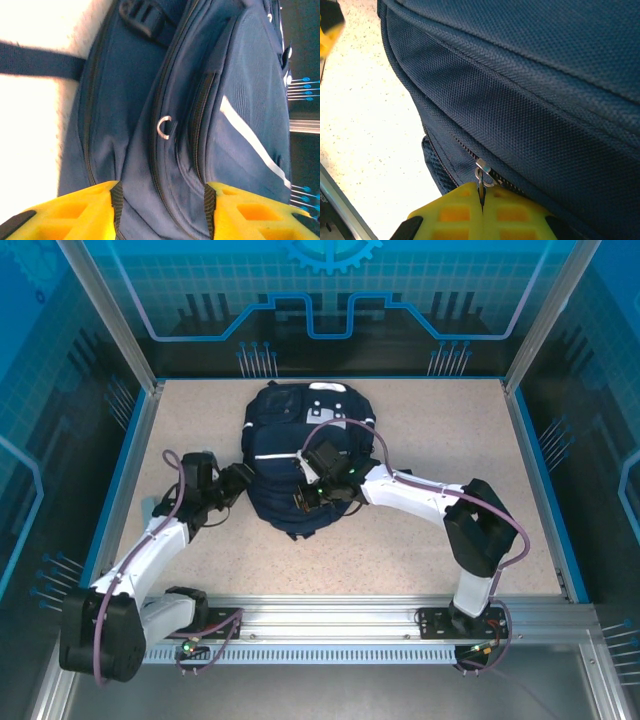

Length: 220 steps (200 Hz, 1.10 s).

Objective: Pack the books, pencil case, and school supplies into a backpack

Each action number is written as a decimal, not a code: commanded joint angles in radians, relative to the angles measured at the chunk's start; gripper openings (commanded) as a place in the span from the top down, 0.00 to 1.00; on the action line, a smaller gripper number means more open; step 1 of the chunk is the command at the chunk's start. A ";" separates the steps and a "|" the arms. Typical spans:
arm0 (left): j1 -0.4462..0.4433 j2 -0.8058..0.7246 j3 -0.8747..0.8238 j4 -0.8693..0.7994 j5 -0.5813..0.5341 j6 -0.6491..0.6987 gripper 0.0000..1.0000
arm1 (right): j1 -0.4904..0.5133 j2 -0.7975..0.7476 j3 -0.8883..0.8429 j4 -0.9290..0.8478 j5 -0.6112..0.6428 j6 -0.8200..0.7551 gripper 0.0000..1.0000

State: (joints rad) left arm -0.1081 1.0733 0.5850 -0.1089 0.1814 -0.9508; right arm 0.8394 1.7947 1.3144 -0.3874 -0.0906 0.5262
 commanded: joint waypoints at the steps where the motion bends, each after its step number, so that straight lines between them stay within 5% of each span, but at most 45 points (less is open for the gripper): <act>1: -0.017 -0.010 -0.035 0.084 0.123 -0.117 0.51 | 0.005 0.020 0.034 0.036 0.007 0.011 1.00; 122: -0.142 0.181 -0.066 0.305 0.061 -0.227 0.60 | 0.006 -0.016 -0.005 0.023 0.027 0.021 1.00; 220: -0.157 0.040 -0.149 0.200 -0.065 -0.230 0.57 | 0.006 -0.015 -0.010 0.015 0.042 0.036 1.00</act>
State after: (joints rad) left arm -0.2584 1.1481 0.4667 0.1410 0.1757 -1.1797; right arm 0.8398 1.7954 1.3033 -0.3874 -0.0608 0.5507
